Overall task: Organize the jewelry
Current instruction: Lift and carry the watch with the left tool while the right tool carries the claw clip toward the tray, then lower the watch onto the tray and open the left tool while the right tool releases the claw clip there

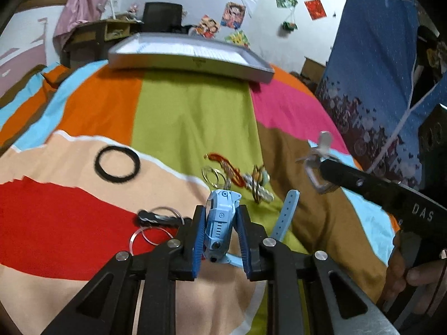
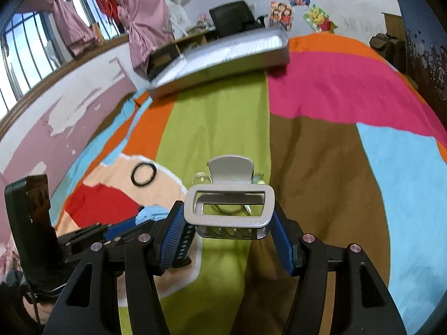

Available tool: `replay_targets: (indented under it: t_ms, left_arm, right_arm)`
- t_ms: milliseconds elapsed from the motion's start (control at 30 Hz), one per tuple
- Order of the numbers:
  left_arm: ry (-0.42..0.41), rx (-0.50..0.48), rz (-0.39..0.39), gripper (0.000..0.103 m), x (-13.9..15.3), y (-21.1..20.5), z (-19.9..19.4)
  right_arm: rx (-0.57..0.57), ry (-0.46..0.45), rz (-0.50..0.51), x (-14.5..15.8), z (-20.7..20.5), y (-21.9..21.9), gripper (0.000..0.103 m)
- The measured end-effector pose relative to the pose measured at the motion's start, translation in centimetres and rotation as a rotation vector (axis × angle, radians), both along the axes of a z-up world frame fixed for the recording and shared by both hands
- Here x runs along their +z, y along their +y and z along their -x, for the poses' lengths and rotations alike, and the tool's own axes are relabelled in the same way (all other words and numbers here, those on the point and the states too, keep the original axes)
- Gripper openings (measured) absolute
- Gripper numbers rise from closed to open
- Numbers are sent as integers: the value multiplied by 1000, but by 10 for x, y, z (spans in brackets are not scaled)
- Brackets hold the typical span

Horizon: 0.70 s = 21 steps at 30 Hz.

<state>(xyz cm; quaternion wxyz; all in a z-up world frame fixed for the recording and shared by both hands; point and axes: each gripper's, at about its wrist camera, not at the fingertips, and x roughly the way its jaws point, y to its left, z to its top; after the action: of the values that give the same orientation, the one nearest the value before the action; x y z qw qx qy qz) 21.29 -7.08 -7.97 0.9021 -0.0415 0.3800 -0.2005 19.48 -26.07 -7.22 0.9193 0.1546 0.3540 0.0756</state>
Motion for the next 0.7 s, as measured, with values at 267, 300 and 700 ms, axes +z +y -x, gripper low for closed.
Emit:
replay_targets:
  t_ms: [267,300,700]
  left_arm:
    - [-62,71,39,21,46,16,-39]
    - [-88,94,50,21,56,17,-53]
    - [-193,234,134,21,100,5,-216]
  right_arm:
    - [19,-148,93,45,-11,-4,55]
    - [21,-157,96,48,-20,-6,55]
    - [-64,-348,143,90,-152,-44,55]
